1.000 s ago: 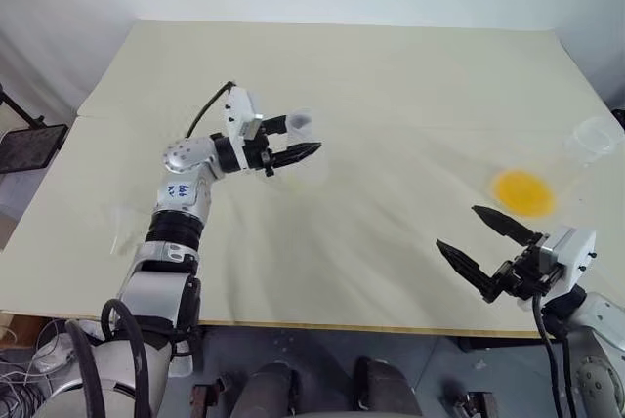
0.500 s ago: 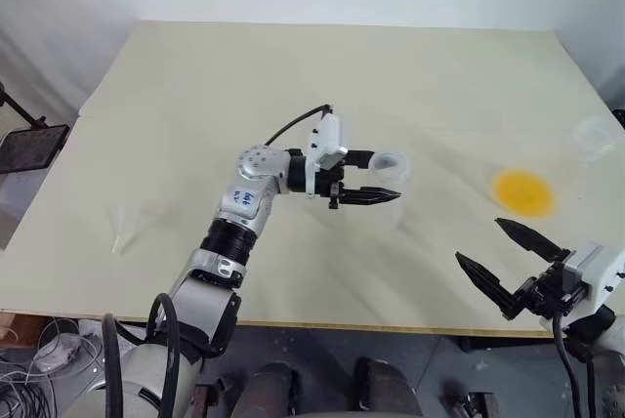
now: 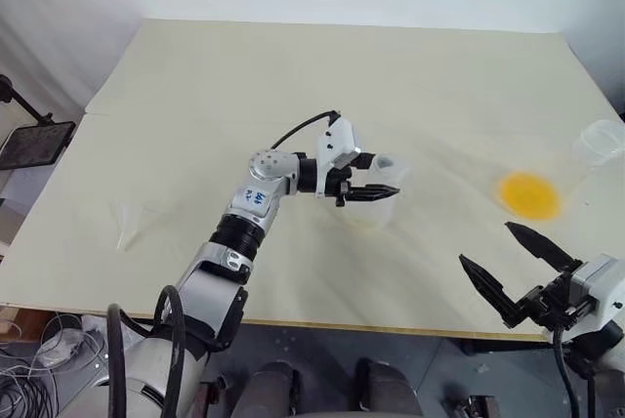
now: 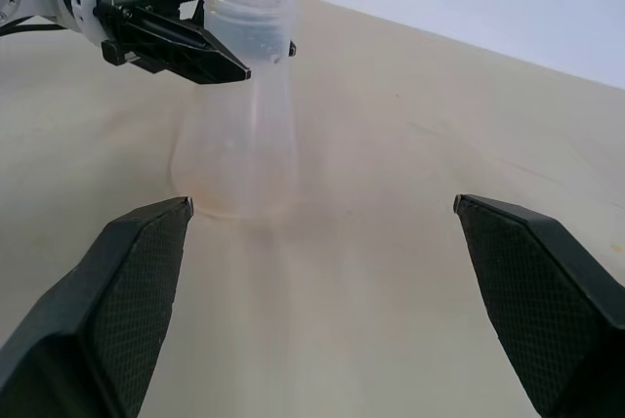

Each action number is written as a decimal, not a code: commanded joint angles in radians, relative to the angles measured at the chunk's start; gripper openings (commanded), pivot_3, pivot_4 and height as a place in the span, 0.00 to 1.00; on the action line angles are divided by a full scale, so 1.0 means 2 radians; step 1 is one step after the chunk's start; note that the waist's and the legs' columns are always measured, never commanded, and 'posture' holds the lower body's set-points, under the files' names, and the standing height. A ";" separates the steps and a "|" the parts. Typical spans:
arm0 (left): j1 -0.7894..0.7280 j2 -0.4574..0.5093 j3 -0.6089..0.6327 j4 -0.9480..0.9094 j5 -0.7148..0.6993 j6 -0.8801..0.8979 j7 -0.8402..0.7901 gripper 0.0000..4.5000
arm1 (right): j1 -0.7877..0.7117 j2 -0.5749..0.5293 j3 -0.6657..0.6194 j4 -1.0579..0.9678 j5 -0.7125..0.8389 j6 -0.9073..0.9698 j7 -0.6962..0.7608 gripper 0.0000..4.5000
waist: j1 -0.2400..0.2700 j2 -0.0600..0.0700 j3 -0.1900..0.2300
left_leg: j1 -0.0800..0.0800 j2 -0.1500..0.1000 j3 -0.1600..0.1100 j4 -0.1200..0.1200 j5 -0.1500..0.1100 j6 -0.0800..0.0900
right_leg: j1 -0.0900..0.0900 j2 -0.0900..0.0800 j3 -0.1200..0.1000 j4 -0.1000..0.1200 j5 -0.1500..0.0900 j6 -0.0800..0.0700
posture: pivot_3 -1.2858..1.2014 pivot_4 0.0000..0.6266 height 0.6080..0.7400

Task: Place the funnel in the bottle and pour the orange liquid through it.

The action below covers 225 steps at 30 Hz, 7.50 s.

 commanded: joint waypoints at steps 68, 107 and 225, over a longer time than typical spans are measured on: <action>0.593 0.299 0.502 -0.365 -0.179 0.140 0.118 0.99 | -0.203 -0.108 0.045 0.148 0.054 0.060 0.217 1.00 | -0.014 0.000 0.000 | 0.001 0.002 -0.002 -0.001 -0.002 -0.002 | 0.000 -0.001 0.004 0.000 -0.001 -0.002 | 0.52 0.24 1.00; 0.337 0.445 0.283 -0.005 -0.067 -0.010 -0.002 0.99 | -0.197 -0.130 0.066 0.072 0.095 0.084 0.291 1.00 | -0.014 0.000 0.000 | 0.001 0.001 -0.001 -0.001 -0.002 -0.002 | -0.001 -0.001 0.000 0.002 -0.001 -0.002 | 0.52 0.24 1.00; -0.268 0.117 -0.001 0.268 0.133 -0.397 -0.162 0.01 | -0.153 -0.086 -0.004 0.018 0.063 0.062 0.099 1.00 | -0.011 -0.005 0.001 | -0.007 0.000 0.003 0.003 -0.001 0.002 | -0.008 -0.001 -0.002 0.005 0.000 0.000 | 0.52 0.24 1.00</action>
